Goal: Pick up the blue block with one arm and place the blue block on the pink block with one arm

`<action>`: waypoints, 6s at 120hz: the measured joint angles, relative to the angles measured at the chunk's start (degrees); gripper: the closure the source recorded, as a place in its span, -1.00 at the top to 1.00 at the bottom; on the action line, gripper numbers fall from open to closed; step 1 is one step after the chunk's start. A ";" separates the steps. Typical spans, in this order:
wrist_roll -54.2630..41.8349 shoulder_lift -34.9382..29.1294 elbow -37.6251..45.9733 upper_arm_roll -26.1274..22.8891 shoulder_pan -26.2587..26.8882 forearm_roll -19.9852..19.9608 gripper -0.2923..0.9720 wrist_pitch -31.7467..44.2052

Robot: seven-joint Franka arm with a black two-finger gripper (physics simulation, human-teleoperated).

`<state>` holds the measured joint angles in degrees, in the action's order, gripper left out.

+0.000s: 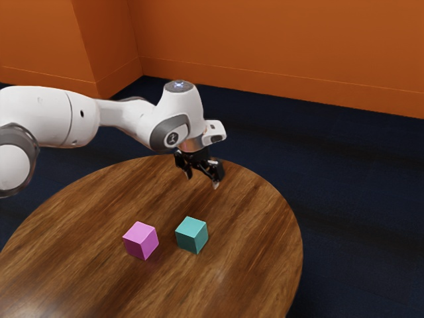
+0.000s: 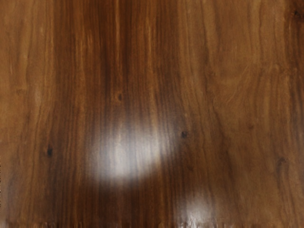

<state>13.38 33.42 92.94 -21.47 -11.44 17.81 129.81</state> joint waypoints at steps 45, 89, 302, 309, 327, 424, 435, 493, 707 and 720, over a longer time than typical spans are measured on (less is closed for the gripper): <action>1.59 -6.73 13.94 -0.04 -0.07 -0.91 0.54 4.74; 0.80 -3.60 12.88 -0.06 -0.08 3.09 0.54 8.33; 1.53 -14.75 27.94 -3.11 -0.87 -3.14 0.54 13.38; 1.43 -14.82 28.03 -3.12 -0.87 -3.11 0.54 13.34; 1.21 -15.40 29.30 -3.13 -0.87 -3.07 0.54 13.26; 0.91 -13.73 29.54 -3.05 -0.96 -3.47 0.54 14.45; 0.90 -14.01 29.54 -3.05 -0.96 -3.43 0.54 14.37; 1.09 -13.68 29.59 -3.00 -0.96 -3.47 0.22 14.31; 0.80 -39.13 44.59 0.07 -5.89 -9.84 0.03 10.05; -1.00 -39.57 45.16 0.11 -5.76 -12.52 0.03 10.10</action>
<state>12.37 -6.15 138.10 -21.37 -17.20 5.29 139.92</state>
